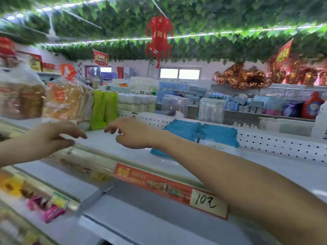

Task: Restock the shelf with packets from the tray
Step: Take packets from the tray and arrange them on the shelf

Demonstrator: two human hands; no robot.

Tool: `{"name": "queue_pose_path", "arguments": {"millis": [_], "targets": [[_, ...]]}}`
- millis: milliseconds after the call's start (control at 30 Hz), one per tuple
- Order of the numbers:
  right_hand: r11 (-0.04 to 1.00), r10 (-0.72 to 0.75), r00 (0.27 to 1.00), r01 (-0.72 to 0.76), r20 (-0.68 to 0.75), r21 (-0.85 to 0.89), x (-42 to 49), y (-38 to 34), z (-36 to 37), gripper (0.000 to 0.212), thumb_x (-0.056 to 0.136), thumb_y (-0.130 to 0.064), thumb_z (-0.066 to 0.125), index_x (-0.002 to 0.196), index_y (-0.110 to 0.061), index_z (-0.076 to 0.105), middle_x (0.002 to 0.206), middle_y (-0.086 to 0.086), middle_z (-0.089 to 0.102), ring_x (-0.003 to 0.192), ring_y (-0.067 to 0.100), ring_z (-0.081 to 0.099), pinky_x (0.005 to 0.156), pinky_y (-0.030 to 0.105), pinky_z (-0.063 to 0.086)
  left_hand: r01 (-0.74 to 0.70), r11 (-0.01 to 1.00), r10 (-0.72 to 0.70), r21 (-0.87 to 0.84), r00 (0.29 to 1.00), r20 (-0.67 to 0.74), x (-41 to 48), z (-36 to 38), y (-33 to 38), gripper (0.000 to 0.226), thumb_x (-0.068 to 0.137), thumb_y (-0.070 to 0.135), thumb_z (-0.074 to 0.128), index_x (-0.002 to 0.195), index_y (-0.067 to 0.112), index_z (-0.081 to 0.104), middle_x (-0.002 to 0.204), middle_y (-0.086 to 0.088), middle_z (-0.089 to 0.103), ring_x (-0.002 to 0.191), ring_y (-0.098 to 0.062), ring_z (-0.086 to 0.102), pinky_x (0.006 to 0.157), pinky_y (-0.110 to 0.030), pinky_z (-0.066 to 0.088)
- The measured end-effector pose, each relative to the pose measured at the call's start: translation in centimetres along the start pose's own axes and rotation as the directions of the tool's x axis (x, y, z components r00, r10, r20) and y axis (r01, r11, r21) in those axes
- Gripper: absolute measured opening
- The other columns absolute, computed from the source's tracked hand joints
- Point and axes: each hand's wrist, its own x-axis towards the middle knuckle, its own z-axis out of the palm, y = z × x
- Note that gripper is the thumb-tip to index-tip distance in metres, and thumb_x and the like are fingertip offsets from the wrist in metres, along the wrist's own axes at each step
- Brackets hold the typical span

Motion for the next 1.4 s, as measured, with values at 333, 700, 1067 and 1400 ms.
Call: {"name": "queue_pose_path", "arguments": {"millis": [333,700,1067,1400], "targets": [[0.932,-0.331,0.924,0.288,0.193,0.222,7.2,-15.1,15.0,0.038,0.092,-0.013,0.054,0.128,-0.015,0.065,0.123,0.007,0.064,0.107,0.025,0.06,0.087,0.045,0.052,0.39,0.894,-0.399,0.223,0.917,-0.005,-21.9,-4.5,-7.0,0.051,0.088,-0.002,0.071,0.104,0.047,0.068,0.108,0.02,0.068,0.096,0.009,0.063,0.085,-0.017,0.052],[0.902,-0.408,0.748,0.243,0.523,0.357,4.9,-21.8,34.6,0.032,0.094,-0.014,0.055,0.122,-0.025,0.066,0.112,0.0,0.06,0.096,0.024,0.06,0.072,0.037,0.049,0.756,0.581,-0.813,0.303,0.558,0.165,-40.9,3.4,-9.2,0.041,0.087,0.018,0.055,0.125,0.024,0.07,0.122,-0.002,0.067,0.112,-0.02,0.063,0.098,-0.031,0.048],[0.914,-0.388,0.706,0.212,0.593,0.346,5.3,-25.1,43.4,0.038,0.097,-0.01,0.054,0.13,-0.025,0.064,0.151,0.003,0.039,0.13,0.022,0.05,0.104,0.04,0.047,0.82,0.506,-0.863,0.268,0.475,0.173,-46.8,8.0,-10.9,0.033,0.096,0.02,0.057,0.126,0.033,0.065,0.127,0.007,0.057,0.116,-0.012,0.06,0.101,-0.038,0.05],[0.93,-0.366,0.661,0.24,0.655,0.278,10.5,-27.3,46.4,0.048,0.097,-0.007,0.049,0.132,-0.036,0.066,0.173,-0.007,0.008,0.157,0.024,0.015,0.113,0.038,0.04,0.834,0.476,-0.877,0.278,0.473,0.081,-48.7,6.4,-11.8,0.034,0.095,0.019,0.056,0.123,0.033,0.067,0.121,0.011,0.054,0.112,-0.011,0.057,0.097,-0.034,0.05]]}}
